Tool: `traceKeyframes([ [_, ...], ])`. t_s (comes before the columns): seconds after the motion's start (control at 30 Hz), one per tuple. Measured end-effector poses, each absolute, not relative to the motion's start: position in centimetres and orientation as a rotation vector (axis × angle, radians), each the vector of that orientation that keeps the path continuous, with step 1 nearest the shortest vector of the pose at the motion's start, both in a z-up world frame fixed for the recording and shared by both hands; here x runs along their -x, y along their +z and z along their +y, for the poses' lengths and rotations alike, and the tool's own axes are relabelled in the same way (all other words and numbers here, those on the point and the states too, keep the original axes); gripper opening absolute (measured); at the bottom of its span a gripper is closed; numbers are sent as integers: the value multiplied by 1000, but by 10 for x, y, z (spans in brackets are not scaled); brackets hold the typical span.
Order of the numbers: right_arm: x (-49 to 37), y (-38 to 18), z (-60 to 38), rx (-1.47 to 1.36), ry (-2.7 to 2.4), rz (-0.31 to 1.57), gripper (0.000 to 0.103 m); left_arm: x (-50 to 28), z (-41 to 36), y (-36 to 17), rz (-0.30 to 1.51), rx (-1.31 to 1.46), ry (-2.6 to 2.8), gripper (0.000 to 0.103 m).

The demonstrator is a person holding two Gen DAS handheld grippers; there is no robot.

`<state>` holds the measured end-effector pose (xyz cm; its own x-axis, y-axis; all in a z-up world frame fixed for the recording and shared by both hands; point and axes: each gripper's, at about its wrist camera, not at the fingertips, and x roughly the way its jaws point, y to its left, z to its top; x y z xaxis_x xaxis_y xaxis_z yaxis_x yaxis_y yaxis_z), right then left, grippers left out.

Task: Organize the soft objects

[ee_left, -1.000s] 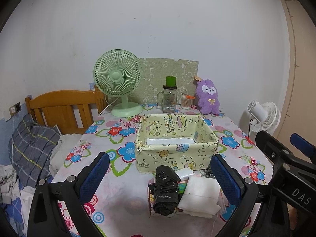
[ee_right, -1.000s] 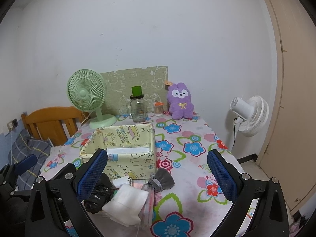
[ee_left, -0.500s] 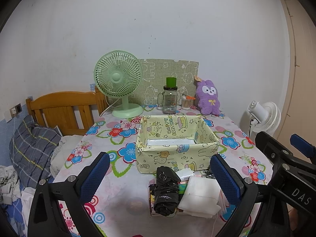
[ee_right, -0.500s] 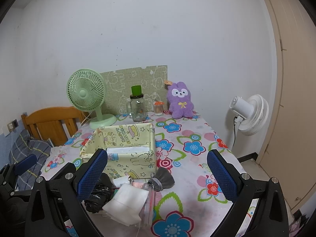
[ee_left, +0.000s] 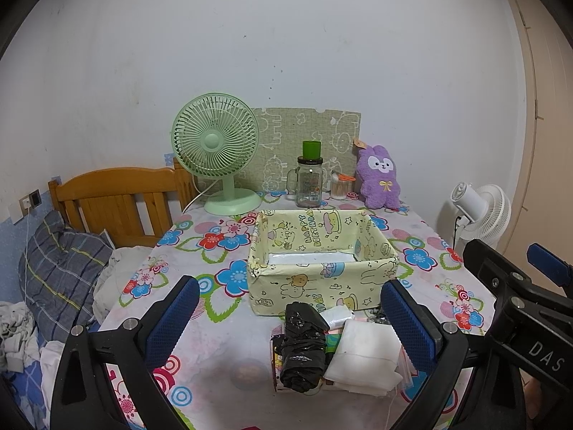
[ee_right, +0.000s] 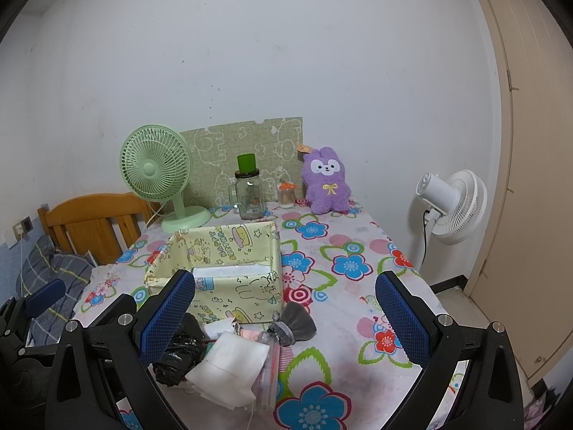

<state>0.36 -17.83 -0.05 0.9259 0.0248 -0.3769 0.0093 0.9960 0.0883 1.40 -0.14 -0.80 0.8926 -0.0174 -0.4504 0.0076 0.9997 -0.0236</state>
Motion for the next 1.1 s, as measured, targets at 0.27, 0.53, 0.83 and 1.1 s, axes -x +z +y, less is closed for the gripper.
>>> traceKeyframes([
  [0.27,-3,-2,-178,-94,7,390,102,-13,-2,-9,467,21,-13,101],
  [0.53,-6,-7,-178,-95,-1,398,101,-15,-4,-11,461,6,9,101],
  [0.83,-12,-17,-178,-100,-29,417,100,-25,-11,-25,501,6,8,97],
  [1.1,-20,-31,-176,-111,-25,452,98,-30,-13,-40,534,14,3,95],
])
